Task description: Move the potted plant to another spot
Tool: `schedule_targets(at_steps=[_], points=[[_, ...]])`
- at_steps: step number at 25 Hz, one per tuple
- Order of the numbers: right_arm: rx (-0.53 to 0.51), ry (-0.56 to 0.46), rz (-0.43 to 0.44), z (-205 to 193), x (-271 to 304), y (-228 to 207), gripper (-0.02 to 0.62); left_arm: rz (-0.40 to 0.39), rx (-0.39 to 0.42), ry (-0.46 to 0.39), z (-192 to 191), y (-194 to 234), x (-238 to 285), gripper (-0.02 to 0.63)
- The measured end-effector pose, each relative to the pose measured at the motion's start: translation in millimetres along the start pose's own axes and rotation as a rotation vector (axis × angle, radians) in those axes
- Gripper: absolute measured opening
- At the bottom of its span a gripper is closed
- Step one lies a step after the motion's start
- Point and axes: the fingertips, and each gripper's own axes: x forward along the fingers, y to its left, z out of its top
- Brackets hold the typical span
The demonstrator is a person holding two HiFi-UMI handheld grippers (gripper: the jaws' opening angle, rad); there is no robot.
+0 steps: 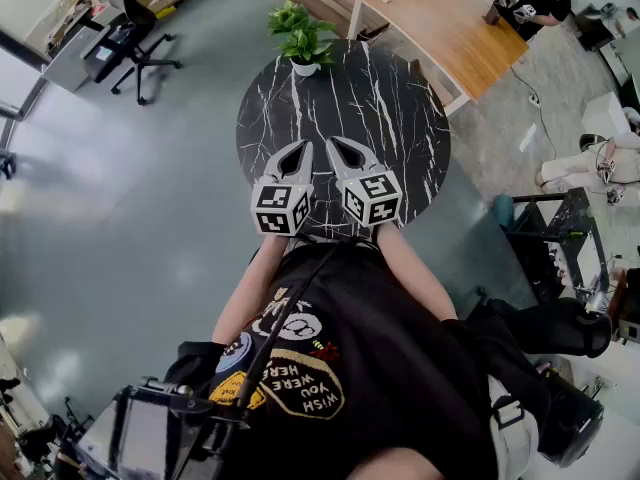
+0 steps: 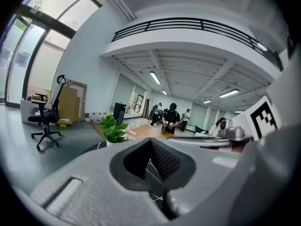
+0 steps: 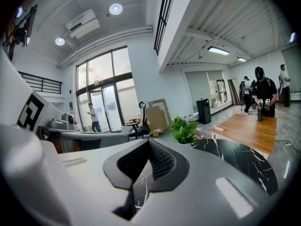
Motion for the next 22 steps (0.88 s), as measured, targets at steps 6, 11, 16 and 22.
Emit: schedule_targets(at_steps=[6,11,16,22], points=[[0.003,0.001,-0.005,-0.3,0.5,-4.3,0.002,0.002,0.001,-0.001,0.9,1.1,2.7,0.003],[0.004,0.0,-0.009,-0.2,-1.7,-6.4,0.002,0.0,-0.002,0.0,-0.2,-0.6,3.5,0.003],[0.01,0.003,-0.016,-2.1,-0.5,-9.5,0.002,0.003,-0.008,0.001,-0.5,1.6,4.6,0.003],[0.028,0.025,-0.039,-14.5,8.9,-12.8,0.002,0.013,-0.023,0.012,-3.5,16.4,3.8,0.003]])
